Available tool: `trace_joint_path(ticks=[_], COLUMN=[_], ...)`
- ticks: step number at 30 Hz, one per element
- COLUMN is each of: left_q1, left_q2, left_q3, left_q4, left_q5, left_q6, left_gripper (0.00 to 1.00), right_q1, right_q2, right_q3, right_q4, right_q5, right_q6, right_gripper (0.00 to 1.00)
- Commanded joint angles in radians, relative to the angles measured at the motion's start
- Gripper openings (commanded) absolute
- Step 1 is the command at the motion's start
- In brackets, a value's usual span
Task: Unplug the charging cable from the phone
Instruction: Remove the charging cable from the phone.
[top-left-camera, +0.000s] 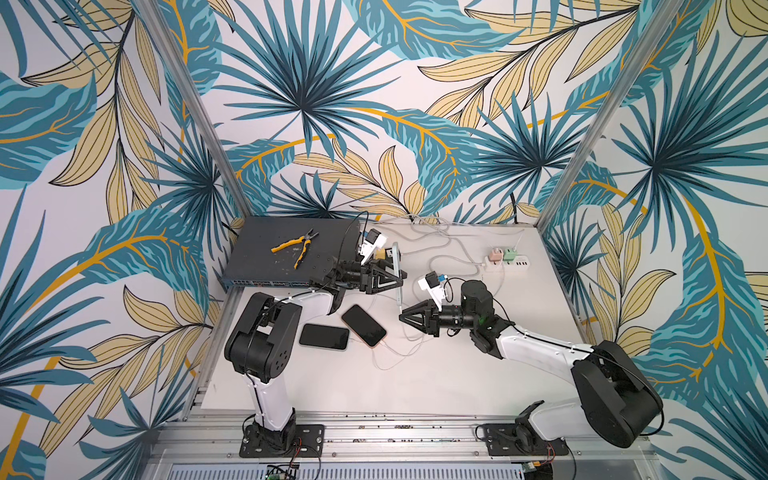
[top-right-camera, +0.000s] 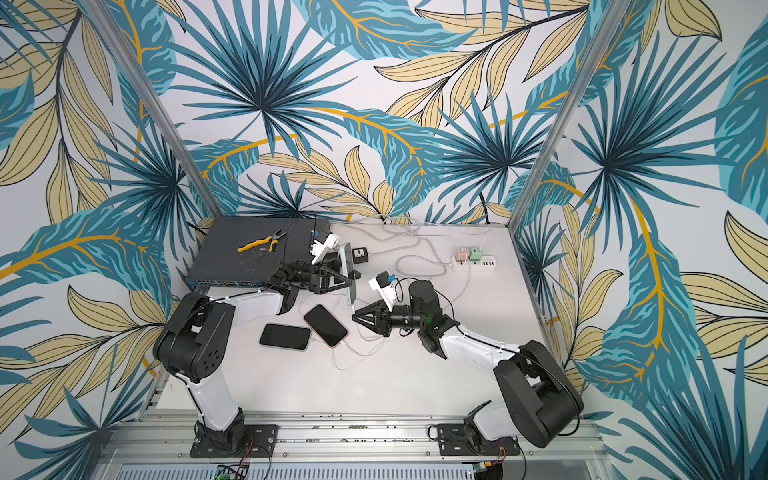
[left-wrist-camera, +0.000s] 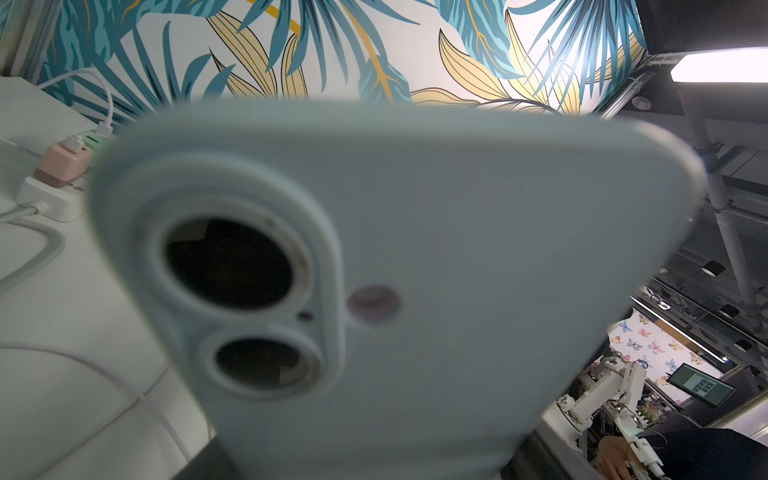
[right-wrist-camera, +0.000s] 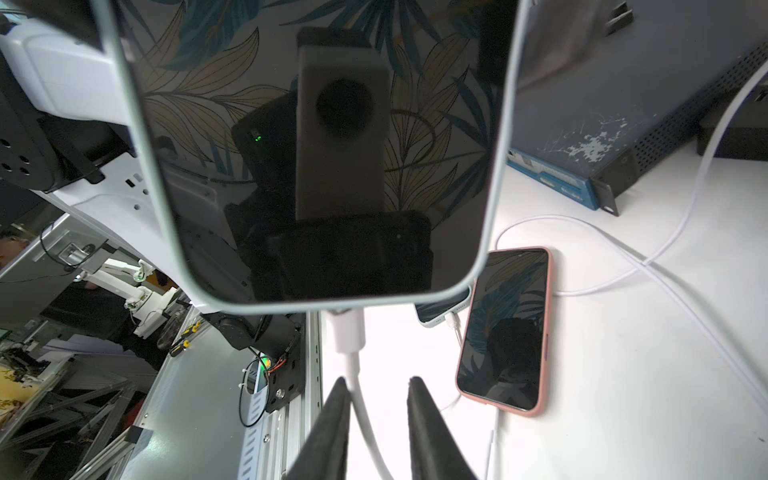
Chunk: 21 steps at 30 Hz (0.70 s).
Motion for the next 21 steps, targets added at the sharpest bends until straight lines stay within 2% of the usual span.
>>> trace_joint_path(ticks=[1,9,21], left_q1=[0.005,0.008,0.019], left_q2=[-0.006,-0.002,-0.004], left_q3=[0.006,0.006,0.012], left_q4=[0.049,0.049,0.050], left_q5=[-0.026,-0.025,-0.025], left_q6=[0.008,0.009,0.006], left_gripper=[0.16,0.16,0.16], right_q1=[0.008,0.010,0.012], right_q2=[0.006,0.013,0.022], right_q3=[-0.013,-0.013,-0.028], right_q4=[0.036,0.048,0.031], right_q5=[-0.017,-0.038,-0.077], right_q6=[0.003,0.014,0.005], right_gripper=[0.21,0.09,0.05])
